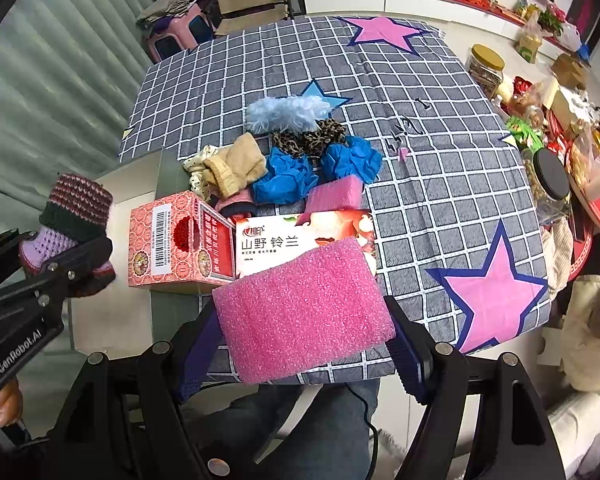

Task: Organize soft objects
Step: 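Carry the mitten and pink foam block over the white box with both tools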

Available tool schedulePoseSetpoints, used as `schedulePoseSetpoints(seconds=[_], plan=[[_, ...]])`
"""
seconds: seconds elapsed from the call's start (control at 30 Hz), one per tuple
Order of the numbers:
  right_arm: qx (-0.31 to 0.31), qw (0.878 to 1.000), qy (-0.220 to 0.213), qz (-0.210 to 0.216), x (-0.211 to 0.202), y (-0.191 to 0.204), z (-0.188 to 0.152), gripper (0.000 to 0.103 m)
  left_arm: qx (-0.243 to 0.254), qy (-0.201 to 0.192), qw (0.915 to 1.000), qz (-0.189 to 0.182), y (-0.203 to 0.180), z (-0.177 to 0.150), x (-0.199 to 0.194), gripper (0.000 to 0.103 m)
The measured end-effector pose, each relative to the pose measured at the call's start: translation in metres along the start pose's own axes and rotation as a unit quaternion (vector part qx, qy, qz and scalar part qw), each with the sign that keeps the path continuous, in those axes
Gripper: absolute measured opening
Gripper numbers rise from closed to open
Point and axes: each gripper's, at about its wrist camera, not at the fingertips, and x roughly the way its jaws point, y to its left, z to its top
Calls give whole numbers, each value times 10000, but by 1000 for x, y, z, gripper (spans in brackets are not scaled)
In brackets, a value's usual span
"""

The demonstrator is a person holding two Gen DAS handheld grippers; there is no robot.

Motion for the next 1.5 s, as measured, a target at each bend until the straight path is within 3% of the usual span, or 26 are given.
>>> schedulePoseSetpoints(seconds=[0.33, 0.73, 1.5], plan=[[-344, 9994, -78, -77, -5, 20, 7, 77, -493, -91, 9986, 153, 32, -9, -5, 36], [-794, 9968, -113, -23, -6, 48, 13, 77, -1296, 100, 9907, 401, 82, -39, 1, 36], [-2304, 9719, -159, 447, 3, 147, 22, 77, -2094, 433, 9743, 704, 129, -93, 8, 36]])
